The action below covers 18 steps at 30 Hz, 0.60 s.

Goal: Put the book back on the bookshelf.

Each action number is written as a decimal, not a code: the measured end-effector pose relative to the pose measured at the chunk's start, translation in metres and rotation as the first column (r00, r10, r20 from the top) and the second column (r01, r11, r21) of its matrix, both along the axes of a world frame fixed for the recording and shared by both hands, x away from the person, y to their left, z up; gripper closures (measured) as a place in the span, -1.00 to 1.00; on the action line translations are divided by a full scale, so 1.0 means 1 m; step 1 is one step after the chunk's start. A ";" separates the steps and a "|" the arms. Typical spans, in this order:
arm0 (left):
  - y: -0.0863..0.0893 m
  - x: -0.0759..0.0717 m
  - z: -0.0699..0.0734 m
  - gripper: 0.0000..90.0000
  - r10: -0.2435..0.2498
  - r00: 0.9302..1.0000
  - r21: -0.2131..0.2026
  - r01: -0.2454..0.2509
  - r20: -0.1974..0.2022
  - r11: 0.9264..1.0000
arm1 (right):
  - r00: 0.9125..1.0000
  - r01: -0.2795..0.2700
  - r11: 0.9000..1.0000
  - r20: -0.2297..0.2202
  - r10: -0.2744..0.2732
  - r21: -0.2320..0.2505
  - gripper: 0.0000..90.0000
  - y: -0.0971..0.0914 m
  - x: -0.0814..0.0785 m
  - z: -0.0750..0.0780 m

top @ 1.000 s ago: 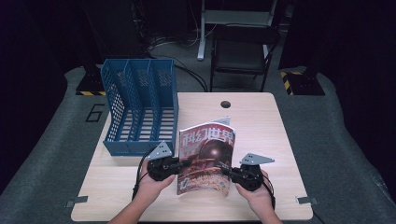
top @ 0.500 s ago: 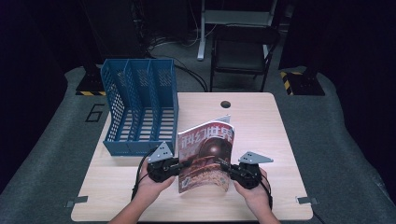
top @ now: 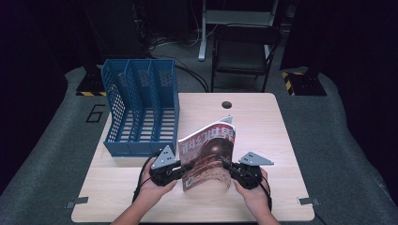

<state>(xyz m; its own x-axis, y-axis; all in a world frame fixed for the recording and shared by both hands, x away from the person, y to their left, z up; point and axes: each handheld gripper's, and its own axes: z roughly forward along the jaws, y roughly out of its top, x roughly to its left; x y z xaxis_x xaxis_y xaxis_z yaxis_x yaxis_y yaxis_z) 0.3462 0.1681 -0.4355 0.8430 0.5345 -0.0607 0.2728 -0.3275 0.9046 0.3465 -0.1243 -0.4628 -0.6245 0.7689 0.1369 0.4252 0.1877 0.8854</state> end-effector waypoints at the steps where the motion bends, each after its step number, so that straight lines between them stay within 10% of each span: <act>1: -0.001 -0.001 -0.001 0.86 0.011 1.000 -0.008 -0.011 0.007 1.000 | 1.000 0.002 1.000 0.003 -0.002 -0.004 0.91 0.000 0.000 0.000; 18: 0.005 -0.006 -0.004 0.86 -0.028 1.000 0.009 0.028 0.004 1.000 | 1.000 -0.014 1.000 0.002 0.014 0.026 0.45 -0.008 -0.001 -0.003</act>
